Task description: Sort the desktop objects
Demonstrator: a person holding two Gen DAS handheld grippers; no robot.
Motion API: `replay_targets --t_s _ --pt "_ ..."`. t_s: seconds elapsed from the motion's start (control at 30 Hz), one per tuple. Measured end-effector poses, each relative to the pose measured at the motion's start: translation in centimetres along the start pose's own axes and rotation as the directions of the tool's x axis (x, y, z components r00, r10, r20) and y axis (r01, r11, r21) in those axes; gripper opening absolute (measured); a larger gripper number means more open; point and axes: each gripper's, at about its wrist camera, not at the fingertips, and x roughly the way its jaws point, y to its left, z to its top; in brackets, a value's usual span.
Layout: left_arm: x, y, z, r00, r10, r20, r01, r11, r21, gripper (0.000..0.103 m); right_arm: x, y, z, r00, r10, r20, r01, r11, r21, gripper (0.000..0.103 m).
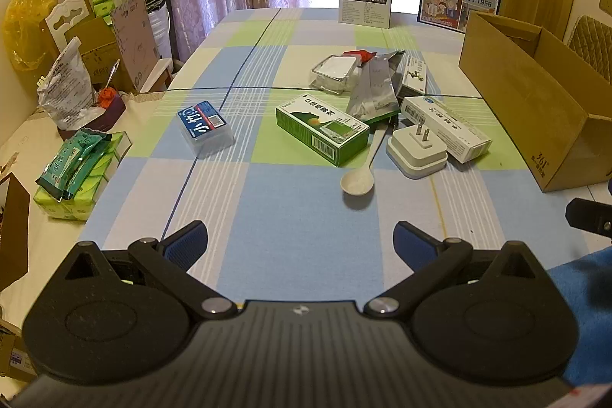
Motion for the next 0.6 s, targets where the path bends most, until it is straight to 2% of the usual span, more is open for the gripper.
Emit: replay_targets --t_s 0.6 --pt "0.24 0.05 -0.16 1.000 -0.007 -0.007 0.007 1.000 -0.007 0.102 0.11 -0.05 -0.04 1.000 -0.002 -0.006 0.002 1.000 0.001 0.101"
